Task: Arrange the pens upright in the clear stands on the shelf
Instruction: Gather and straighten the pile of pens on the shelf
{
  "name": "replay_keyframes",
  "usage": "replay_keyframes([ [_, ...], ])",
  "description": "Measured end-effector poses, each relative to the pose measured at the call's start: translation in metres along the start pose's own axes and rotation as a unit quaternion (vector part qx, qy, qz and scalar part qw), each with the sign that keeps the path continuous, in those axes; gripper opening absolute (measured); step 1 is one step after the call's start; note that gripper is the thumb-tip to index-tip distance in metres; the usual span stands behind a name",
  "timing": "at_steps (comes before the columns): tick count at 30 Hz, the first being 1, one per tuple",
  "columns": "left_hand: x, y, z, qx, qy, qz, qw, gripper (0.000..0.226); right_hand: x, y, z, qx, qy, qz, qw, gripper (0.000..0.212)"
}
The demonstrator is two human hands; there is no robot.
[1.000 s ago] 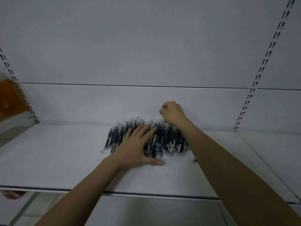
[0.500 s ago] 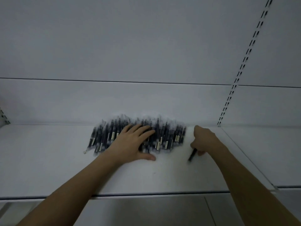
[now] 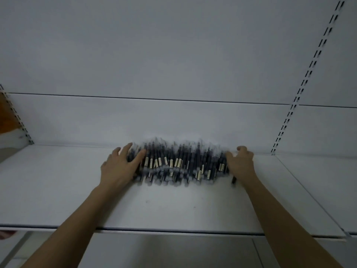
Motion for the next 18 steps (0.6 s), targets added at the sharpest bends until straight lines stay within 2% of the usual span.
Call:
replay_keyframes([
  [2, -0.001, -0.001, -0.004, 0.011, 0.041, -0.015, 0.999, 0.107, -0.006, 0.002, -0.011, 0.043, 0.023, -0.015, 0.999, 0.051],
  [5, -0.006, -0.025, -0.009, -0.042, 0.073, -0.037, 0.996, 0.106, -0.018, 0.015, -0.025, 0.089, 0.05, -0.007, 0.995, 0.024],
  [9, -0.008, -0.061, -0.018, 0.016, 0.111, -0.063, 0.992, 0.083, -0.019, 0.025, -0.036, 0.087, 0.043, 0.023, 0.995, 0.031],
  [12, -0.005, -0.064, -0.022, 0.032, 0.118, -0.062, 0.991, 0.075, -0.011, 0.019, -0.045, 0.051, 0.074, 0.021, 0.996, 0.048],
  [15, -0.007, -0.054, -0.021, 0.018, 0.11, -0.081, 0.99, 0.073, -0.016, 0.017, -0.04, 0.037, 0.083, 0.042, 0.995, 0.046],
  [18, -0.013, -0.05, -0.021, 0.021, 0.112, -0.13, 0.985, 0.086, -0.017, 0.012, -0.041, 0.03, 0.095, 0.076, 0.992, 0.061],
])
Point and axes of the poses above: each hand's wrist, its own x-axis towards the middle knuckle, its own z-axis out of the back of the hand, y = z × x, the point moved 1 cm from there along x, towards the middle knuckle, and after that the axes turned 6 degrees about -y, right-handed, at the moved point
